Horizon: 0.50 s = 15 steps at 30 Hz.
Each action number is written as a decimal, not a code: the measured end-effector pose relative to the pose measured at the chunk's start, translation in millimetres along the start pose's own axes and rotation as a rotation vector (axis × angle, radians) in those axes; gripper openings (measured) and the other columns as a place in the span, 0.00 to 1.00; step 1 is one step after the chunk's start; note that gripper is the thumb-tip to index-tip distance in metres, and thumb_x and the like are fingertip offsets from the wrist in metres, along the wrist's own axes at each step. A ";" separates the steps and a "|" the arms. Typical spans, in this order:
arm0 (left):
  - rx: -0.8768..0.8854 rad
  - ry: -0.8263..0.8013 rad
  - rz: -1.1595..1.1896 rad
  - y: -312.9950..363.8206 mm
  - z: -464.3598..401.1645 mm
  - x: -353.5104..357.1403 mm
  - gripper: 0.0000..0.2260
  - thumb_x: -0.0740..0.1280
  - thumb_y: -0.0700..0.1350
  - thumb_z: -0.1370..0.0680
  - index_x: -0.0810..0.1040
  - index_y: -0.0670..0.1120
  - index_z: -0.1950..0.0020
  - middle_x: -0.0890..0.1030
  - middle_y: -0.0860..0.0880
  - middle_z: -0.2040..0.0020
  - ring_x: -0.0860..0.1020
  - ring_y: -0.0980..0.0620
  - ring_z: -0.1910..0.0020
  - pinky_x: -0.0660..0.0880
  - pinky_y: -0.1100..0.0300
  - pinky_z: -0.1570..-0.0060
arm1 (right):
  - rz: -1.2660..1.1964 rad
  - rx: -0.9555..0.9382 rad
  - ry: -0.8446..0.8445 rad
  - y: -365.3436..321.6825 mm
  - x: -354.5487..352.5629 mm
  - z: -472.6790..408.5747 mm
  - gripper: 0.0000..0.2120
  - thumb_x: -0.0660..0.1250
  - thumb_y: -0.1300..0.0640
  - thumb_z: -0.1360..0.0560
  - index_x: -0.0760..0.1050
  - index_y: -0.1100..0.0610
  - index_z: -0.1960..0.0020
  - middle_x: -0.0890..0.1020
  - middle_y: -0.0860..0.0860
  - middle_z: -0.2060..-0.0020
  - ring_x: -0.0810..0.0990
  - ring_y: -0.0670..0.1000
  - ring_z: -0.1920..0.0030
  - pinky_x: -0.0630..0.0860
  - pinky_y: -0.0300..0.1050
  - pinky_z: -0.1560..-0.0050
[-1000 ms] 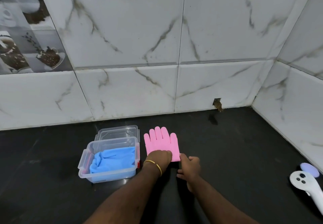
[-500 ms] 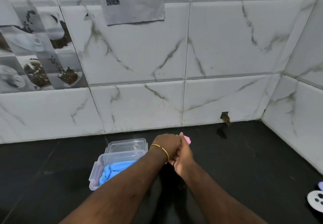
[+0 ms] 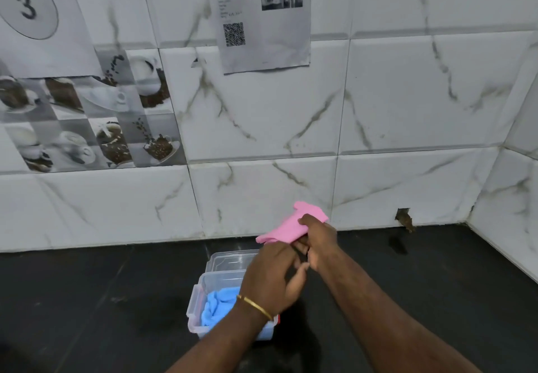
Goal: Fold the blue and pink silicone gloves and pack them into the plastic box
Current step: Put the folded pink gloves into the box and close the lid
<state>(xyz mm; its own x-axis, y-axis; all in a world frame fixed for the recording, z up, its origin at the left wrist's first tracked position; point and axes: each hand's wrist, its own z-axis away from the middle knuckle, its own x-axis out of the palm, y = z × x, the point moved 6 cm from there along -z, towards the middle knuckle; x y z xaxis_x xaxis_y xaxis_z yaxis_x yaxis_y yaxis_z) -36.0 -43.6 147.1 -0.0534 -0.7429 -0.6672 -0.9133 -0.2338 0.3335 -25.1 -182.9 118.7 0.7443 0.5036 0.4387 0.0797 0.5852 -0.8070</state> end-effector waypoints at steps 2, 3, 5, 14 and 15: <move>-0.083 -0.070 0.059 -7.1 24.6 5.5 0.08 0.68 0.49 0.24 0.75 0.48 0.62 0.76 0.51 0.61 0.74 0.53 0.60 0.70 0.60 0.59 | 0.015 0.010 -0.038 1.9 18.2 5.7 0.13 0.67 0.65 0.26 0.76 0.65 0.41 0.82 0.61 0.55 0.82 0.60 0.58 0.81 0.50 0.62; -0.163 -0.145 0.106 -12.2 32.7 12.4 0.08 0.67 0.49 0.24 0.76 0.48 0.61 0.77 0.52 0.61 0.74 0.55 0.60 0.70 0.61 0.60 | 0.013 0.021 -0.060 3.0 26.6 9.2 0.13 0.67 0.65 0.25 0.75 0.65 0.42 0.82 0.61 0.56 0.82 0.59 0.58 0.81 0.50 0.63; -0.457 -0.311 0.439 -21.3 40.1 28.6 0.08 0.65 0.47 0.22 0.79 0.46 0.57 0.80 0.52 0.59 0.77 0.55 0.62 0.73 0.61 0.61 | 0.008 0.045 -0.121 5.2 43.8 16.9 0.11 0.67 0.64 0.25 0.75 0.63 0.43 0.82 0.60 0.56 0.82 0.57 0.58 0.80 0.46 0.67; -1.060 0.229 2.203 -70.2 3.3 1.8 0.28 0.58 0.60 0.23 0.77 0.40 0.34 0.79 0.35 0.38 0.78 0.36 0.39 0.74 0.39 0.42 | 0.069 0.098 -0.504 10.1 100.3 43.3 0.13 0.63 0.60 0.28 0.87 0.59 0.55 0.86 0.57 0.60 0.84 0.52 0.65 0.81 0.42 0.64; -0.984 0.274 2.240 -77.5 1.3 -8.7 0.27 0.60 0.58 0.23 0.76 0.41 0.32 0.77 0.35 0.35 0.77 0.35 0.38 0.73 0.38 0.41 | 0.107 0.110 -0.539 11.9 100.1 45.3 0.14 0.63 0.60 0.28 0.87 0.59 0.53 0.87 0.57 0.58 0.84 0.53 0.62 0.80 0.44 0.61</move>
<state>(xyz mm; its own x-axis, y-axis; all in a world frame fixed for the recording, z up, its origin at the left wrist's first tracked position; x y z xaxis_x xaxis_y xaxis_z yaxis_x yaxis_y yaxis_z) 34.7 -18.2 126.2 -0.1343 -0.1982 0.9709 0.7538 0.6156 0.2300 20.2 -96.8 170.9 0.2981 0.8005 0.5200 -0.0692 0.5614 -0.8246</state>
